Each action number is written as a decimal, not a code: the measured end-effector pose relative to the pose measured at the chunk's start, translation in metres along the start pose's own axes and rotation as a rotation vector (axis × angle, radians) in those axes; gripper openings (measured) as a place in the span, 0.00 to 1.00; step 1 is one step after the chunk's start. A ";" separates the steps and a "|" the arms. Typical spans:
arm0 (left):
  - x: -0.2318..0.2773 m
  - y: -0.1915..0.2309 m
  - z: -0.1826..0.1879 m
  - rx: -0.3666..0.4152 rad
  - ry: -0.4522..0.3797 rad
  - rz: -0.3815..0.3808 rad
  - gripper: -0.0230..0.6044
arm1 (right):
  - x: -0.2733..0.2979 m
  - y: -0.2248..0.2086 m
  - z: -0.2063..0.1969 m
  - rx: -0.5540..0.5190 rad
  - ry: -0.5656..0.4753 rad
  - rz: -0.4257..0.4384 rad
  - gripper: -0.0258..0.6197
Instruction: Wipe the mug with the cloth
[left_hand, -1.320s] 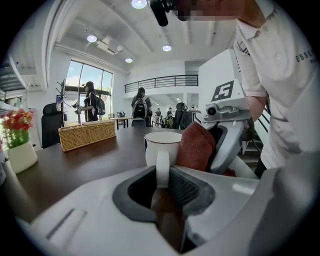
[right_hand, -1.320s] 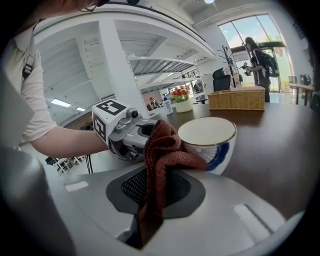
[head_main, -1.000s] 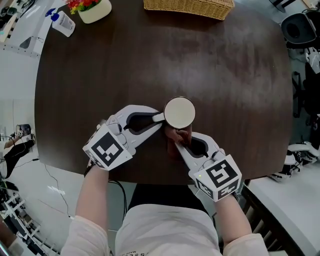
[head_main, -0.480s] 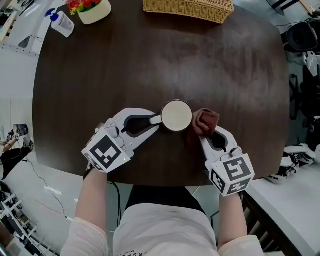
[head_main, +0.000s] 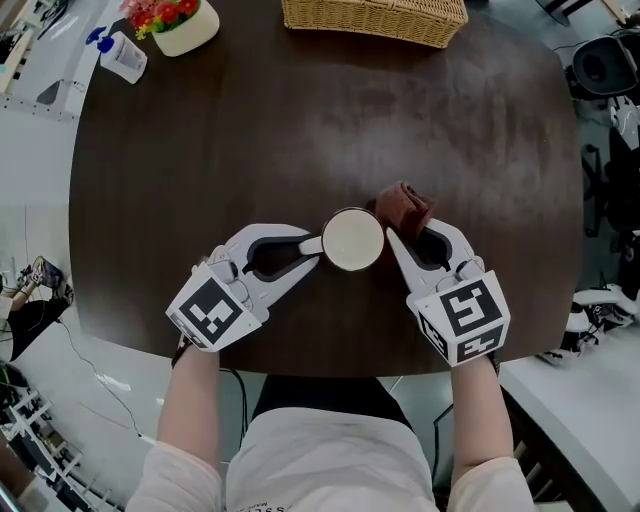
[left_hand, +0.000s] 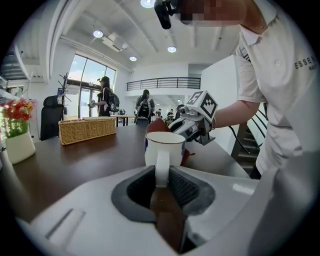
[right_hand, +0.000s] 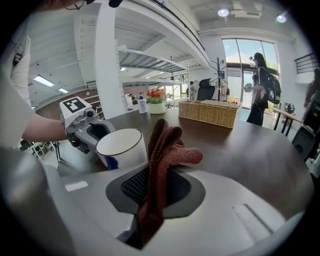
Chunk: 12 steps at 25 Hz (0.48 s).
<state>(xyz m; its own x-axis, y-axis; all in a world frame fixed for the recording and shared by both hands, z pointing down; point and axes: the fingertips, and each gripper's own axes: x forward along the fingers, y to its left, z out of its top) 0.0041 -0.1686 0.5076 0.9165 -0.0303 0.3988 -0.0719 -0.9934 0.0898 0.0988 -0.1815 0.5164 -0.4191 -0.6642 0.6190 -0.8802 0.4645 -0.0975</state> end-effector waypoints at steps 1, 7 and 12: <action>0.000 0.000 0.000 0.002 0.002 -0.001 0.17 | 0.001 0.003 0.000 -0.011 0.002 0.013 0.17; 0.001 0.002 -0.001 -0.016 0.033 0.024 0.17 | -0.004 0.024 -0.005 -0.082 0.024 0.050 0.17; 0.001 0.003 -0.004 -0.026 0.046 0.037 0.17 | -0.012 0.041 -0.015 -0.082 0.050 0.056 0.17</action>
<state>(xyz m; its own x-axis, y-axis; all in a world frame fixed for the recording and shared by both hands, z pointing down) 0.0035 -0.1711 0.5117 0.8940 -0.0615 0.4439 -0.1165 -0.9884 0.0976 0.0710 -0.1455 0.5168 -0.4540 -0.6067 0.6525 -0.8336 0.5479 -0.0705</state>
